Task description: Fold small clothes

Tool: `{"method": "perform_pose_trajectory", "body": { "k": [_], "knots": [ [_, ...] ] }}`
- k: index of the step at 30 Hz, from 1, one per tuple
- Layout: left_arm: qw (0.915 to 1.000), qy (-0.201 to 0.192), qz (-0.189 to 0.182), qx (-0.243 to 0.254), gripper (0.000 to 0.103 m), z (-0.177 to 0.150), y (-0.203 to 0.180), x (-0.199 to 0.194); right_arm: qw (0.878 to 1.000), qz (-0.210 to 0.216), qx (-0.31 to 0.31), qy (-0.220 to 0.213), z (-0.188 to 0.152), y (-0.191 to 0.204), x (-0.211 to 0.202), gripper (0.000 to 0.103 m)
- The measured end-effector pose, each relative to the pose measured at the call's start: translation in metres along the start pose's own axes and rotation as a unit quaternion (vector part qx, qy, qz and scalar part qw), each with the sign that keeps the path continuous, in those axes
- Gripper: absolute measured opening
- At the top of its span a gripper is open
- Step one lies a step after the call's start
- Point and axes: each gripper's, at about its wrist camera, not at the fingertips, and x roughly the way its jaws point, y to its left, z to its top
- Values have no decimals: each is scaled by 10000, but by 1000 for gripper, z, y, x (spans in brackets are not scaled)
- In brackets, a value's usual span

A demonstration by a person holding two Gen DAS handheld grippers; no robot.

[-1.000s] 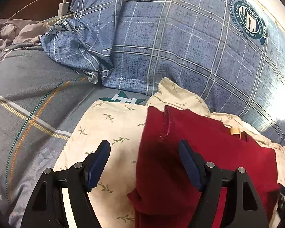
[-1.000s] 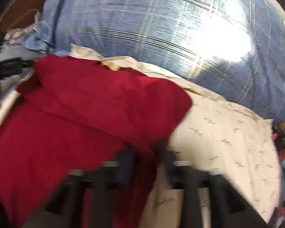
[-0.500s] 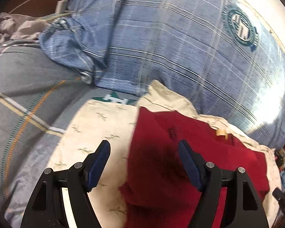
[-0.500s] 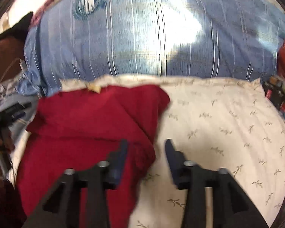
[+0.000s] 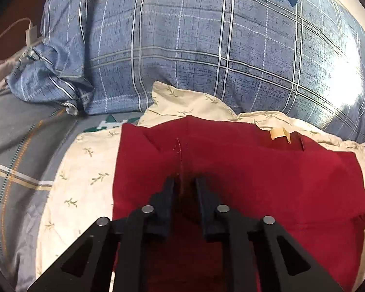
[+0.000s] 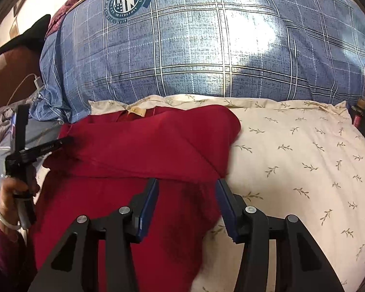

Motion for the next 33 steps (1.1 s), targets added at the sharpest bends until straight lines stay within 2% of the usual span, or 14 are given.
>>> {"method": "perform_pose_trajectory", "body": {
  "k": [4, 6, 13, 15, 16, 17, 19, 22, 26, 28, 30, 31, 33],
  "knots": [
    [9980, -284, -522, -233, 9, 7, 12, -32, 10000, -8, 73, -13, -1, -4, -3, 51],
    [9975, -368, -557, -251, 9, 4, 21, -44, 9999, 1, 93, -40, 0, -5, -2, 51],
    [9972, 420, -395, -470, 9, -11, 40, -14, 9995, -124, -284, 24, 3, 13, 20, 52],
    [9970, 521, -304, -479, 9, -8, 39, -8, 9977, -257, -459, 426, -2, 16, 36, 48],
    [9970, 536, -280, -483, 9, -6, 38, -6, 9963, -202, -490, 670, -6, 16, 43, 49],
    [9972, 519, -267, -466, 10, -4, 36, -7, 9958, -121, -540, 725, -8, 16, 42, 48],
    [9979, 411, -252, -438, 9, -1, 35, -12, 9959, 2, -618, 666, -5, 18, 28, 50],
    [9982, 320, -260, -438, 9, -1, 36, -19, 9987, 330, -185, 348, 12, 6, 7, 49],
    [9982, 331, -231, -443, 9, -5, 38, -20, 9996, 126, 252, -49, 46, -4, 18, 49],
    [9984, 351, -185, -409, 9, -7, 37, -20, 9997, 36, 243, -3, 57, -3, 43, 46],
    [9982, 422, -146, -391, 9, -8, 37, -16, 9992, -275, -5, 292, 60, 0, 78, 14],
    [9981, 456, -151, -394, 10, -8, 37, -14, 9973, -552, -4, 488, 58, -5, 96, 14],
    [9977, 510, -161, -405, 11, -7, 37, -10, 9971, -469, 438, 407, 56, -22, 101, 11]
  ]
}}
